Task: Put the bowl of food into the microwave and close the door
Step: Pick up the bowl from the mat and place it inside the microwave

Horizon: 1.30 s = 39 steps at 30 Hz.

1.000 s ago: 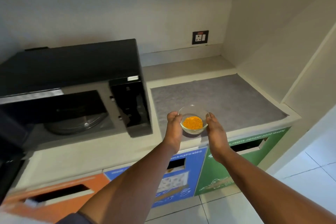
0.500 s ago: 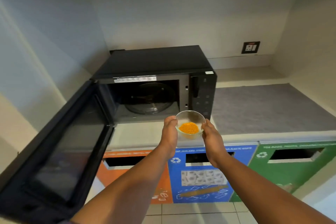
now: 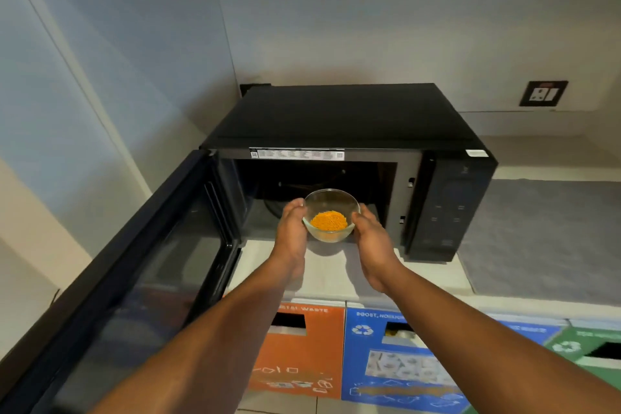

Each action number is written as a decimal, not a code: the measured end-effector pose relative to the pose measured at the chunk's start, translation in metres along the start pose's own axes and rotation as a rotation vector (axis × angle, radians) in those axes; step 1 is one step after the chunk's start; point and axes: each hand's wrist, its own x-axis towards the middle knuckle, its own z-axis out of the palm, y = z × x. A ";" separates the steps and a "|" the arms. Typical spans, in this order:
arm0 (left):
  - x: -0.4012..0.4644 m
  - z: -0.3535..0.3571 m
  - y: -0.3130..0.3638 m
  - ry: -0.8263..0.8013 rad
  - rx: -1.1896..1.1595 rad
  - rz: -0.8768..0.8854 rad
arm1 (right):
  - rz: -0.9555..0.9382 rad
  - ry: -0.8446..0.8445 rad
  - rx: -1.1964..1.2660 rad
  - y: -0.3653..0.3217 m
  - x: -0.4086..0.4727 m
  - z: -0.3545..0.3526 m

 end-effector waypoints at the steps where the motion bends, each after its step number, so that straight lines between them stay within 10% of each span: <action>1: 0.013 0.001 0.001 0.003 -0.004 0.003 | 0.007 -0.002 -0.004 0.000 0.014 0.003; 17: 0.170 0.018 -0.004 0.068 -0.143 -0.097 | 0.118 0.079 -0.041 0.007 0.172 0.031; 39: 0.115 -0.001 0.021 0.069 0.178 -0.034 | 0.032 0.061 -0.079 -0.004 0.130 0.025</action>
